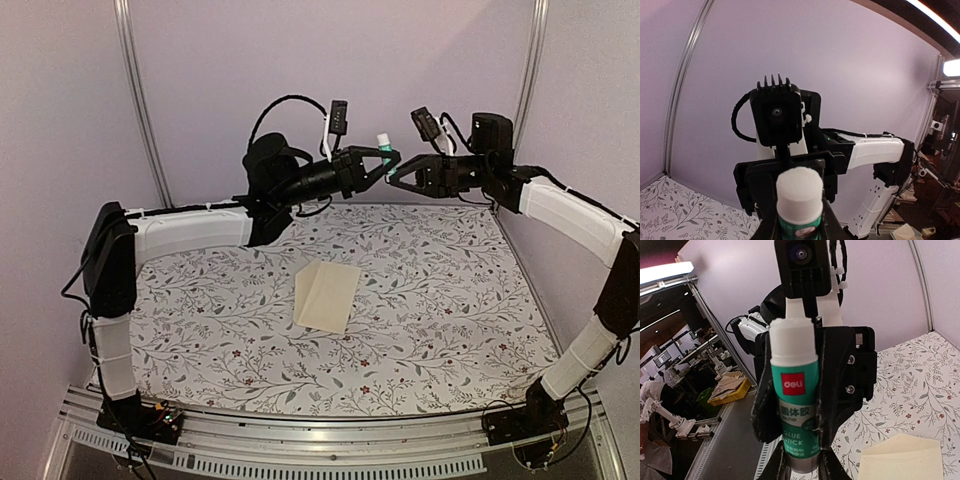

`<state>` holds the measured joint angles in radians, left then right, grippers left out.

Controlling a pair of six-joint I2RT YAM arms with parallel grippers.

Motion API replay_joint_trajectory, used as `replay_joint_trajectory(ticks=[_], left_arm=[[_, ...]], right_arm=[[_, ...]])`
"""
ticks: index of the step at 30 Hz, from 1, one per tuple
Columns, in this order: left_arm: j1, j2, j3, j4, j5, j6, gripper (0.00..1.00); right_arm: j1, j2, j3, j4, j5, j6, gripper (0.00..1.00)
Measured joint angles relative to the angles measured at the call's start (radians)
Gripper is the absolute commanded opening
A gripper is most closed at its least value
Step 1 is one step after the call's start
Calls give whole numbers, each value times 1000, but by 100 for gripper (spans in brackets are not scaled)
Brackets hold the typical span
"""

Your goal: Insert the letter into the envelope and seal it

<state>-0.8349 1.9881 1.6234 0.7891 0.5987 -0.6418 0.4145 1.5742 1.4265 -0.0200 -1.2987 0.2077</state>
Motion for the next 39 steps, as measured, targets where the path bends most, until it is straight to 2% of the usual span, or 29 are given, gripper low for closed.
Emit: replay_joint_trajectory(ticks=[4, 6, 9, 11, 15, 20, 23, 26, 34, 39], left_arm=[[2, 2, 0, -8, -15, 9, 0], [-1, -1, 0, -29, -69, 33, 0], [-10, -11, 0, -85, -187, 64, 0], [-16, -23, 0, -126, -269, 85, 0], [-48, -48, 0, -182, -394, 118, 0], [-92, -55, 0, -196, -470, 126, 0], [-99, -55, 0, -204, -482, 126, 0], [-99, -56, 0, -199, -493, 126, 0], [-99, -56, 1, -195, -503, 126, 0], [-99, -56, 1, -197, -503, 130, 0]], right_arm=[[-5, 8, -15, 35, -35, 70, 42], [-6, -2, -13, -21, 10, 46, 44], [11, -40, -13, -164, 221, -93, 50], [42, -76, -14, -233, 411, -197, 50], [79, -118, -13, -300, 669, -330, 50], [102, -117, 0, -332, 795, -396, 46], [121, -109, 28, -336, 834, -421, 39], [132, -105, 56, -342, 846, -438, 35], [136, -104, 68, -365, 805, -462, 35], [142, -104, 68, -365, 752, -468, 30]])
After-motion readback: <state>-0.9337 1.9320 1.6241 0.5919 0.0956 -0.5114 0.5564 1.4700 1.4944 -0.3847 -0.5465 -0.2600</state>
